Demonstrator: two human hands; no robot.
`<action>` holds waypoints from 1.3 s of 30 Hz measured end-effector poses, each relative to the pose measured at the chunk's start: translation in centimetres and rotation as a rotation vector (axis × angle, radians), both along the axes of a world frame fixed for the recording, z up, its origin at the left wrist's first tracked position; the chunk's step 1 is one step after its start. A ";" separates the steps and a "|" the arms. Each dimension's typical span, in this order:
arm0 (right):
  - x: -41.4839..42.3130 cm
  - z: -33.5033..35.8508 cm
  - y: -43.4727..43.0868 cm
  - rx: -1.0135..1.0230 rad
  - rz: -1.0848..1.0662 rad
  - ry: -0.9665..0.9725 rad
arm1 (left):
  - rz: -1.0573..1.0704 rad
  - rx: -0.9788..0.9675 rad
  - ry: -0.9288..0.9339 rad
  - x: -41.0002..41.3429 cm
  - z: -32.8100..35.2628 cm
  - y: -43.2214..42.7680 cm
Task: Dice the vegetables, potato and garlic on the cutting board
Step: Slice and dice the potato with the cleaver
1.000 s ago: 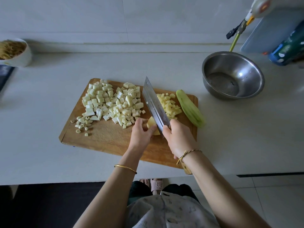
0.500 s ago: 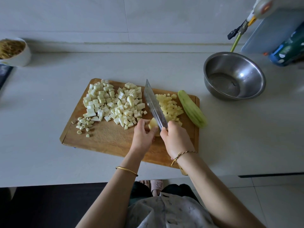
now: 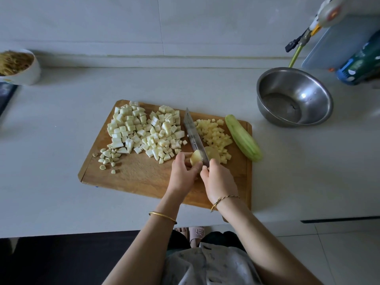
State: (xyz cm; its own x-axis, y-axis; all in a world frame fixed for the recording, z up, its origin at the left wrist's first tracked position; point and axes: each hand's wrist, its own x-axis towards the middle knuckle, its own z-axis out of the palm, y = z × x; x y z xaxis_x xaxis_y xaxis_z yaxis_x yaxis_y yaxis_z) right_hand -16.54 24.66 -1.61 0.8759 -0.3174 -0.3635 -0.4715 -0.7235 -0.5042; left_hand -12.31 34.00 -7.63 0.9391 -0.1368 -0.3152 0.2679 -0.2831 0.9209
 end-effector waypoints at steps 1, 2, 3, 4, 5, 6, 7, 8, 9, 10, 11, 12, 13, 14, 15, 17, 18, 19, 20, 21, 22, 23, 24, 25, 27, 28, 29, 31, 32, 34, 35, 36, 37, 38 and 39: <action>-0.1 -0.2 -0.2 0.011 -0.013 -0.008 | -0.006 0.002 0.003 0.1 -0.1 0.0; -0.2 -0.4 -0.4 0.027 -0.021 -0.023 | -0.012 -0.005 0.014 0.1 -0.2 0.0; -0.2 -0.5 -0.8 0.049 -0.029 -0.039 | -0.016 -0.016 0.026 0.2 -0.2 -0.1; -0.1 -0.6 -1.3 0.078 -0.039 -0.052 | -0.017 -0.026 0.041 0.3 -0.2 -0.1; 0.0 -0.7 -1.8 0.122 -0.060 -0.056 | -0.014 -0.038 0.055 0.3 -0.2 -0.1; 0.0 -0.8 -2.3 0.187 -0.099 -0.055 | -0.011 -0.053 0.061 0.3 -0.1 -0.1; 0.0 -0.9 -2.6 0.267 -0.150 -0.048 | -0.006 -0.065 0.061 0.3 0.0 0.0; -0.1 -1.0 -2.8 0.346 -0.198 -0.038 | -0.003 -0.074 0.058 0.3 0.2 0.0; -0.2 -1.0 -3.0 0.413 -0.236 -0.030 | 0.000 -0.079 0.056 0.2 0.3 0.1; -0.3 -1.0 -3.1 0.461 -0.263 -0.026 | 0.002 -0.084 0.056 0.2 0.4 0.1; -0.4 -0.8 -3.1 0.493 -0.280 -0.029 | 0.006 -0.092 0.056 0.2 0.5 0.1; -0.5 -0.6 -3.2 0.511 -0.289 -0.038 | 0.009 -0.101 0.059 0.2 0.6 0.1; -0.5 -0.4 -3.3 0.516 -0.293 -0.050 | 0.013 -0.111 0.069 0.2 0.7 0.1; -0.5 -0.2 -3.5 0.512 -0.293 -0.064 | 0.015 -0.120 0.081 0.1 0.8 0.1; -0.5 -0.1 -3.7 0.505 -0.291 -0.080 | 0.017 -0.133 0.092 0.2 0.9 0.1; -0.6 0.1 -4.1 0.489 -0.287 -0.109 | 0.017 -0.150 0.110 0.2 1.1 0.1; -0.6 0.2 -4.3 0.475 -0.281 -0.124 | 0.019 -0.153 0.117 0.2 1.2 0.1; -0.6 0.2 -4.5 0.452 -0.270 -0.136 | 0.021 -0.155 0.124 0.3 1.2 0.1; -0.7 0.3 -4.6 0.421 -0.254 -0.146 | 0.023 -0.152 0.127 0.3 1.3 0.1; -0.7 0.4 -4.8 0.388 -0.234 -0.153 | 0.024 -0.148 0.129 0.3 1.3 0.0; -0.8 0.5 -4.8 0.357 -0.213 -0.157 | 0.024 -0.144 0.127 0.4 1.3 0.0; -0.9 0.6 -4.8 0.329 -0.189 -0.165 | 0.024 -0.139 0.124 0.4 1.3 0.0; -1.1 0.8 -4.7 0.306 -0.166 -0.174 | 0.023 -0.134 0.121 0.4 1.4 0.0; -1.2 1.0 -4.5 0.289 -0.146 -0.185 | 0.023 -0.129 0.121 0.4 1.4 0.1; -1.6 1.4 -4.0 0.271 -0.116 -0.208 | 0.026 -0.123 0.121 0.4 1.4 0.0; -1.7 1.6 -3.8 0.266 -0.110 -0.218 | 0.028 -0.121 0.123 0.4 1.4 0.0; -1.9 1.8 -3.7 0.263 -0.109 -0.223 | 0.031 -0.120 0.125 0.4 1.4 0.0; -2.0 2.0 -3.5 0.252 -0.096 -0.223 | 0.042 -0.125 0.130 0.4 1.3 -0.1; -2.0 2.1 -3.5 0.244 -0.089 -0.219 | 0.045 -0.128 0.132 0.4 1.3 -0.1; -2.1 2.3 -3.5 0.232 -0.077 -0.202 | 0.047 -0.129 0.129 0.4 1.3 -0.2; -2.1 2.4 -3.4 0.225 -0.071 -0.194 | 0.046 -0.125 0.123 0.5 1.3 -0.2; -2.1 2.5 -3.3 0.218 -0.066 -0.187 | 0.046 -0.120 0.117 0.4 1.3 -0.2; -2.1 2.5 -3.3 0.213 -0.062 -0.183 | 0.047 -0.117 0.113 0.4 1.3 -0.2; -2.1 2.6 -3.2 0.207 -0.060 -0.179 | 0.047 -0.114 0.110 0.4 1.3 -0.2; -2.1 2.6 -3.2 0.201 -0.058 -0.175 | 0.048 -0.111 0.109 0.5 1.3 -0.3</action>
